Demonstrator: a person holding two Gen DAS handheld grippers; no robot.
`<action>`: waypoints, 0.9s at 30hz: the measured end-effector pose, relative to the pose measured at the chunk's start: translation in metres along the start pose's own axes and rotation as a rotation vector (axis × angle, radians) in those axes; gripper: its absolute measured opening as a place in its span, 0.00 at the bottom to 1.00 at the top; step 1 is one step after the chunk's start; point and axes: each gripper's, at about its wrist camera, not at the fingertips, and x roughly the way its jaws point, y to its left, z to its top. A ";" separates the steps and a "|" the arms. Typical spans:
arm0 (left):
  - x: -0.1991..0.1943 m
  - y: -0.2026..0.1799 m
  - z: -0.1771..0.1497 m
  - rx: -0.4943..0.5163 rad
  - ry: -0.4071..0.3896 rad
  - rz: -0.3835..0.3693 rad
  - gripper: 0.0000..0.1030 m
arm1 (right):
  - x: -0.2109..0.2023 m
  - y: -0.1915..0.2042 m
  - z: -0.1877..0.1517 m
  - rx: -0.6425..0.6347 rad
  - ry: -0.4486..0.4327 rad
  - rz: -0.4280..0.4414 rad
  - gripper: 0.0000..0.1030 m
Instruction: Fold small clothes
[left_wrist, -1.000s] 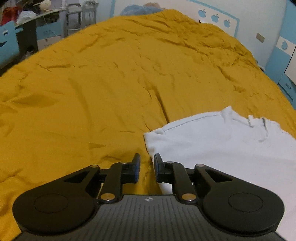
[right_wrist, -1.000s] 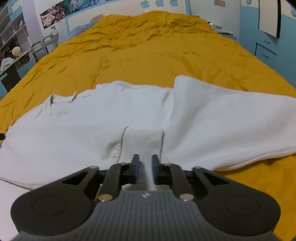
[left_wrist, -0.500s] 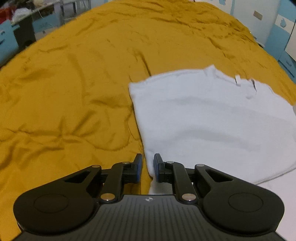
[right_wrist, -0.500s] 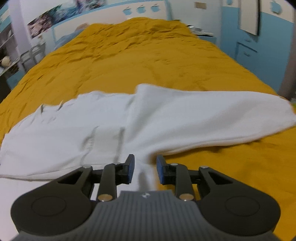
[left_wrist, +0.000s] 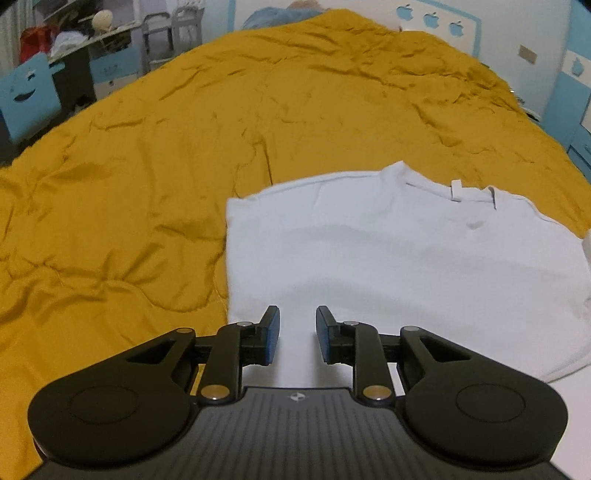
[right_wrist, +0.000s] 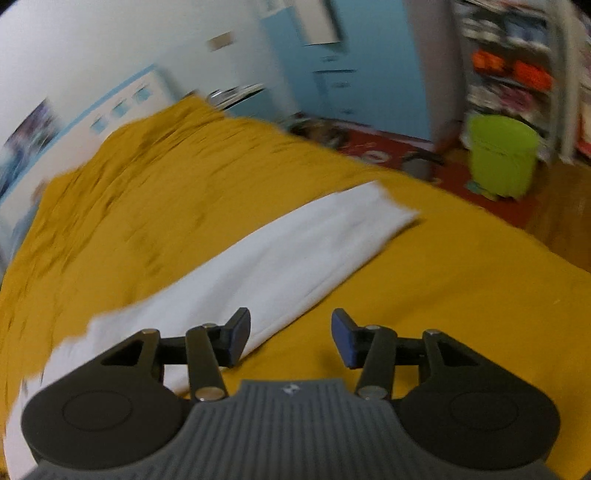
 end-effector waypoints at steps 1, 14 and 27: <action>0.000 0.000 0.000 -0.010 0.006 0.005 0.28 | 0.005 -0.013 0.008 0.027 -0.004 -0.014 0.44; 0.012 -0.007 -0.007 -0.119 0.028 0.072 0.28 | 0.111 -0.080 0.060 0.288 0.005 -0.085 0.31; -0.016 -0.007 -0.001 -0.119 -0.032 0.000 0.28 | 0.037 0.050 0.072 -0.112 -0.157 -0.011 0.00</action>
